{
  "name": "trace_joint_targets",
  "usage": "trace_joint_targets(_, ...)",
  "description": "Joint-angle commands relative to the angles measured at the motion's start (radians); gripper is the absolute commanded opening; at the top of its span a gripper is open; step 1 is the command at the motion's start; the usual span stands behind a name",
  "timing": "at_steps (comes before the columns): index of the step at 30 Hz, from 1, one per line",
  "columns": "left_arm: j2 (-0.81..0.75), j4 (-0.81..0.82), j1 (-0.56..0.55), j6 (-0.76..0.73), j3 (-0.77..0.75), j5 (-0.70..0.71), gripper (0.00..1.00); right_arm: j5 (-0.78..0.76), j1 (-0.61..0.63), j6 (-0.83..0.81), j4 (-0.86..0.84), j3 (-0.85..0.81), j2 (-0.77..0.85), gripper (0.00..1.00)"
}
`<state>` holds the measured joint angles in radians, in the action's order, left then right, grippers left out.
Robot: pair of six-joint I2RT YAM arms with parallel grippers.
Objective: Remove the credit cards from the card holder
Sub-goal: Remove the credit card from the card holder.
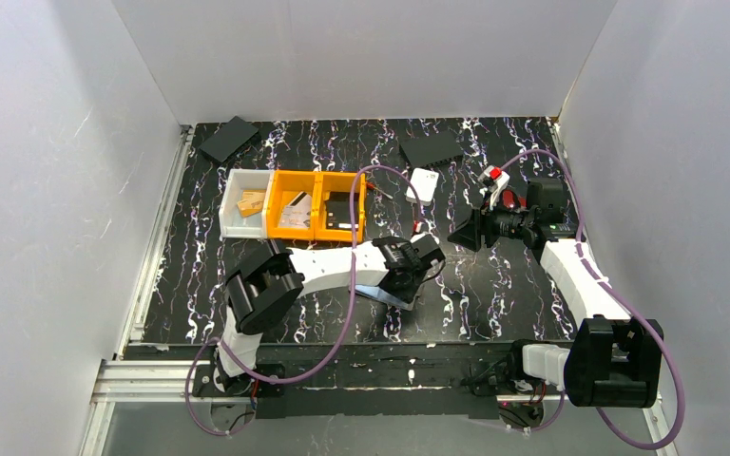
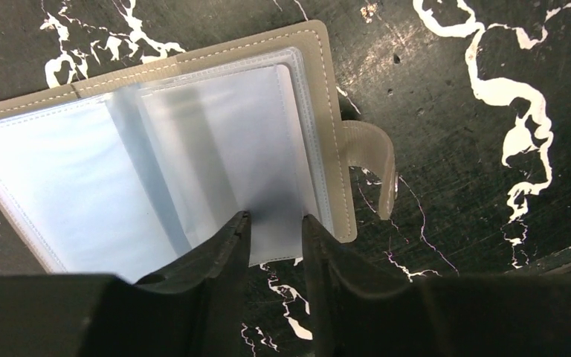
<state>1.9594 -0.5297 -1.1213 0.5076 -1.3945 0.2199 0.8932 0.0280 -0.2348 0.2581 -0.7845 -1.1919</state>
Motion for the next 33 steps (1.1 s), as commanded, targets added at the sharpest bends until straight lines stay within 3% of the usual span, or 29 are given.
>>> trace_joint_targets(1, -0.012, -0.001, 0.015, 0.015, 0.039, -0.005, 0.27, 0.028, -0.003, -0.002, -0.023, -0.013, 0.014, 0.57)
trace_joint_targets(7, -0.098, 0.076, 0.038, 0.049, 0.122, -0.037, 0.16, 0.054, -0.003, -0.003, -0.018, -0.012, 0.012, 0.57)
trace_joint_targets(12, -0.181, 0.159, 0.081, 0.08, 0.214, -0.082, 0.0, 0.106, -0.002, -0.003, -0.011, -0.01, -0.007, 0.57)
trace_joint_targets(23, -0.414, 0.478, 0.28, 0.232, 0.53, -0.311, 0.0, 0.089, 0.125, -0.059, 0.03, -0.013, -0.057, 0.57)
trace_joint_targets(33, -0.526, 0.499, 0.397, 0.264, 0.626, -0.338, 0.0, 0.062, 0.212, -0.103, 0.059, -0.019, -0.089, 0.58)
